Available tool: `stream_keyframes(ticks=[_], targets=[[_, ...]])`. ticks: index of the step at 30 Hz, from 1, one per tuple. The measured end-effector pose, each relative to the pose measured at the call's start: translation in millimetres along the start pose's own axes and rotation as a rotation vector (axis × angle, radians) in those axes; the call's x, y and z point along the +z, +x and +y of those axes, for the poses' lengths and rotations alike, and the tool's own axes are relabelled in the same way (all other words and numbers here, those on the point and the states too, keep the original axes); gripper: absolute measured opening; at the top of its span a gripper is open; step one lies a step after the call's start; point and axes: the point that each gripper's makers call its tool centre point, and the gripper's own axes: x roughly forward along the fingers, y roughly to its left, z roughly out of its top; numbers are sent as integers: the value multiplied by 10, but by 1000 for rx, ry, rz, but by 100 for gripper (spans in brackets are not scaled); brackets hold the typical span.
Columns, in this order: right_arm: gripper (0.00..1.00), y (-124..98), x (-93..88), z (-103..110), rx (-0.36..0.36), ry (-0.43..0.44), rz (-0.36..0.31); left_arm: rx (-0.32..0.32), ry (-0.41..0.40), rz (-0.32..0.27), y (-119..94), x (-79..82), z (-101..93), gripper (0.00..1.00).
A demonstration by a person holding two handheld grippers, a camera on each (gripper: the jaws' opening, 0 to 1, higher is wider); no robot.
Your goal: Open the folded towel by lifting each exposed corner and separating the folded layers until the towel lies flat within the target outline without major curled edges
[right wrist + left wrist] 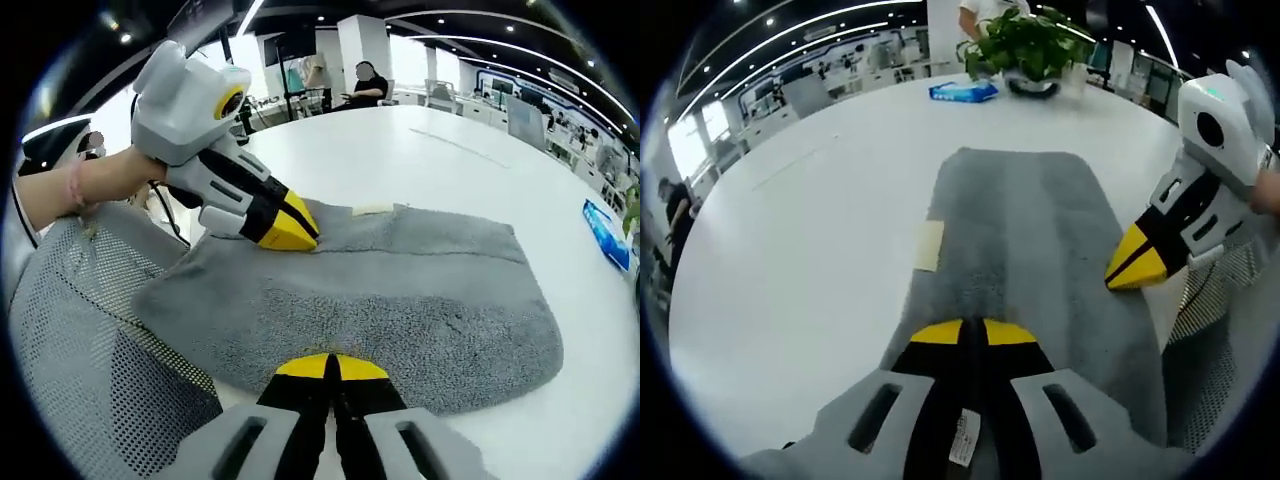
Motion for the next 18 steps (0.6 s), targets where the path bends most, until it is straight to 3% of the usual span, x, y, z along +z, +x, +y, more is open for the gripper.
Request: stream_keyframes(ticks=[18], targets=[[0,-43,-9,-241,-113,-52,3,-35,-28,16,-12,-20,-97,5]])
